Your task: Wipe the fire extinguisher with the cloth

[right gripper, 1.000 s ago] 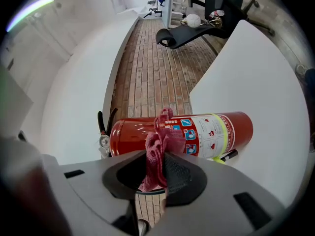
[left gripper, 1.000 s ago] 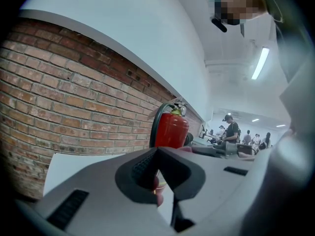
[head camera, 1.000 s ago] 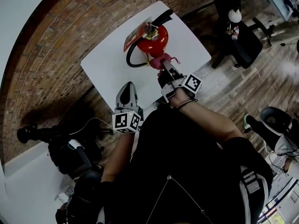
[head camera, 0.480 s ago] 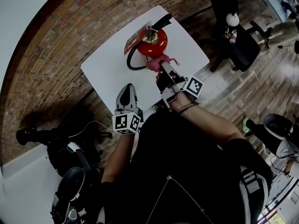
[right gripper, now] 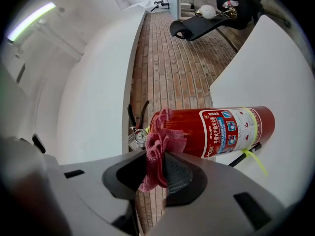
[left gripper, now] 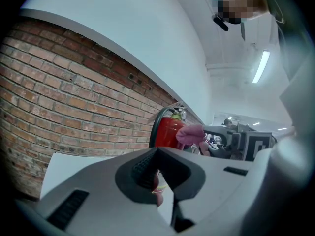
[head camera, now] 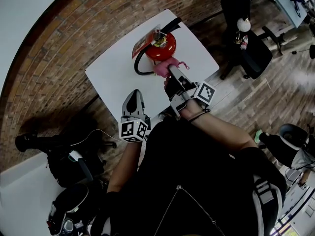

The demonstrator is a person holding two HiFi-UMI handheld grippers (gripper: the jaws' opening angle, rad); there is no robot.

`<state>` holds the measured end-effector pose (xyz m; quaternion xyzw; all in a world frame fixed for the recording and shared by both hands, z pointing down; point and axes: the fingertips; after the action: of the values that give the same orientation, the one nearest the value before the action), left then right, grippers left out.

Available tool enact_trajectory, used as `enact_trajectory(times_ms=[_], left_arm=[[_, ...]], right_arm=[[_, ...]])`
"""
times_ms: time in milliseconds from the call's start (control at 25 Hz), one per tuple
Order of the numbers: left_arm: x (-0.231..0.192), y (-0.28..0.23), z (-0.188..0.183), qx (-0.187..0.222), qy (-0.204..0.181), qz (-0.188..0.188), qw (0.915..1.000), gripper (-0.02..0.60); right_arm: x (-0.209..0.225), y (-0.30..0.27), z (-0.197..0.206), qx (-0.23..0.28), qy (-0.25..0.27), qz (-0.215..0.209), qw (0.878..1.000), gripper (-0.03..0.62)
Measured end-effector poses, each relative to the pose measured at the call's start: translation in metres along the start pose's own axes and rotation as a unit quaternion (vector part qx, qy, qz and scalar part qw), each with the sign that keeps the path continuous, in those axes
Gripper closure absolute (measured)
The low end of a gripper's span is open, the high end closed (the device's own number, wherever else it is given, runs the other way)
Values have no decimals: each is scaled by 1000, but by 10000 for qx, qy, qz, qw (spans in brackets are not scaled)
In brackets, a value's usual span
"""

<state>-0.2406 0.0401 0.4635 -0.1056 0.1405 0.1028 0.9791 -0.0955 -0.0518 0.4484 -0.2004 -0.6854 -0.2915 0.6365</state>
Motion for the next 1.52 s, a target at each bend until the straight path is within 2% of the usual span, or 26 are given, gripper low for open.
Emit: enact_trajectory(times_ms=[520,920,1120,1320,1520], left_arm=[[16,-4,-5,156,33,-47,9999,574],[43,-24,-9,324,53,-345,9989,574],[69,-39,-11,368,7,-502,9981,574],[94,-55,-17,428,-68,-765,9961,574],[115,-75,-24,554,-107,-1128,9920,574]], right_arm=[[-36,8,2,-498,384,-410,9972,491],[-59,14,-33,-1142,1222,-525,9845,491],[-67,15,-57,-1579,1920,-507,9673,493],[-73,18,-80,-2120,2543,-527,9421,493],[-73,19,-105,-2627,2787,-674,9213,491]])
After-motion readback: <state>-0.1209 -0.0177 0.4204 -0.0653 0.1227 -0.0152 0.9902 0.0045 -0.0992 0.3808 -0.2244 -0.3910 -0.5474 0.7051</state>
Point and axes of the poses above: the fingertips, and each gripper's own axes: y backward along the fingers, x to its right, z out of its underside, and after that the axes turned 1 degree about -y, right-handed
